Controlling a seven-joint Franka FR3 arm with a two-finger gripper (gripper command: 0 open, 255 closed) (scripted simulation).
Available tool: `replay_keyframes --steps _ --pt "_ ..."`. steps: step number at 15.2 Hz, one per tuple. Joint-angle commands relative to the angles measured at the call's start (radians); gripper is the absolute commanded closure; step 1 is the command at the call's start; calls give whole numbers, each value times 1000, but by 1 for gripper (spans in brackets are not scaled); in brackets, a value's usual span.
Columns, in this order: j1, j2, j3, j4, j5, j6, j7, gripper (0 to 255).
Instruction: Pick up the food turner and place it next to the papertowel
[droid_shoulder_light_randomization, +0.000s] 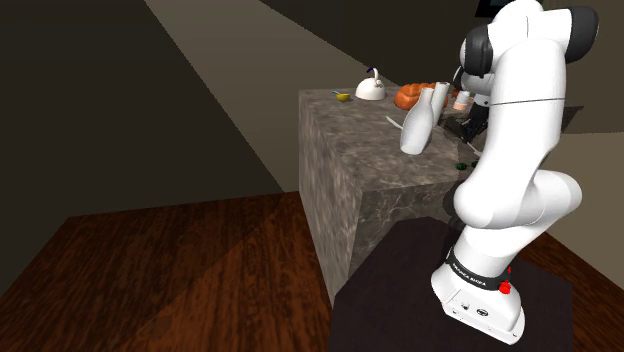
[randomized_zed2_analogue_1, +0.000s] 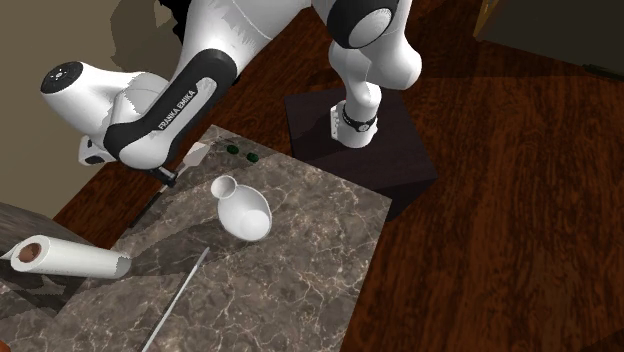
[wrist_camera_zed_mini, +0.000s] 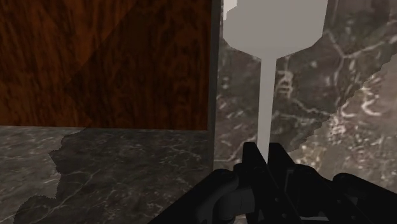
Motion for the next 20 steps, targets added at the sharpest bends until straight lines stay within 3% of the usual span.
replay_keyframes --steps 1,4,5,10,14,20 --pt "0 0 0 -1 1 1 -1 255" --pt "0 0 0 -1 0 1 0 255" --pt "0 0 0 -1 0 1 0 0" --pt "0 0 0 -1 0 1 0 0" --pt "25 -70 -36 41 -64 -93 40 0" --pt "25 -70 -36 41 -64 -93 40 0"
